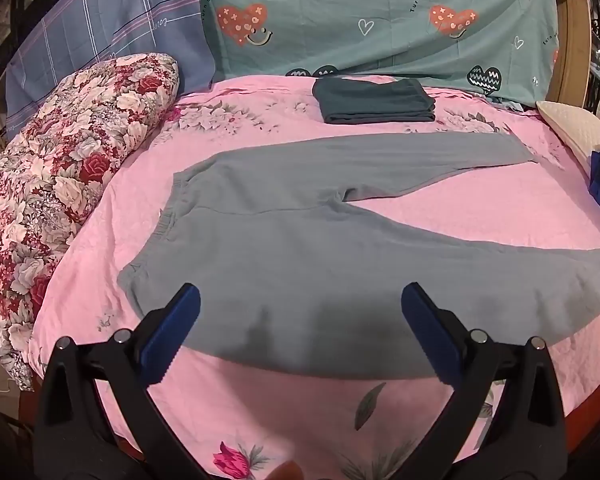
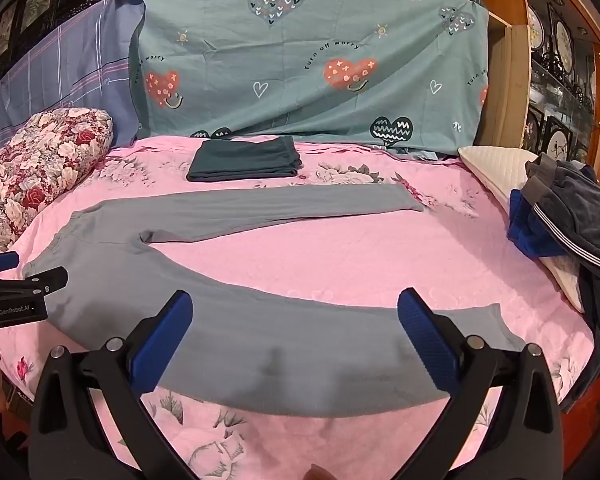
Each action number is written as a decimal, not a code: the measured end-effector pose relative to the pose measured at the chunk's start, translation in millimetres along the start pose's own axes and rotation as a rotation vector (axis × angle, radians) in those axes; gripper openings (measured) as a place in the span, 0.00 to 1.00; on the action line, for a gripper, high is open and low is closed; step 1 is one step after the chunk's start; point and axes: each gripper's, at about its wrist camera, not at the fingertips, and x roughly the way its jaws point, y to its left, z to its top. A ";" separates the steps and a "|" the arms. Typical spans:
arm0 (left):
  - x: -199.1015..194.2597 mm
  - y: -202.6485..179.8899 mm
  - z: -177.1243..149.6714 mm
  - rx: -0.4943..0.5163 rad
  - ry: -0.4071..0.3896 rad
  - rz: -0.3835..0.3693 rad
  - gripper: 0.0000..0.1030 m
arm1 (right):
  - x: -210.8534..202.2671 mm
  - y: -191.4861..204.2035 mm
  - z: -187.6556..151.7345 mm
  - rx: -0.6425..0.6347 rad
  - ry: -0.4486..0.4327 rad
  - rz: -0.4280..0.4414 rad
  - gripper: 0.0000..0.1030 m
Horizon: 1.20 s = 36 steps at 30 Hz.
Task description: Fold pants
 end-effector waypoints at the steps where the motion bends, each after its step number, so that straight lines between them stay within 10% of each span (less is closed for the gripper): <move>1: -0.2 1.0 0.9 0.000 -0.001 0.001 0.98 | -1.3 0.2 -1.3 0.001 -0.001 0.000 0.99; 36: 4.7 -3.7 -1.1 0.007 0.000 0.007 0.98 | 1.6 5.8 -3.0 -0.018 0.004 0.004 0.99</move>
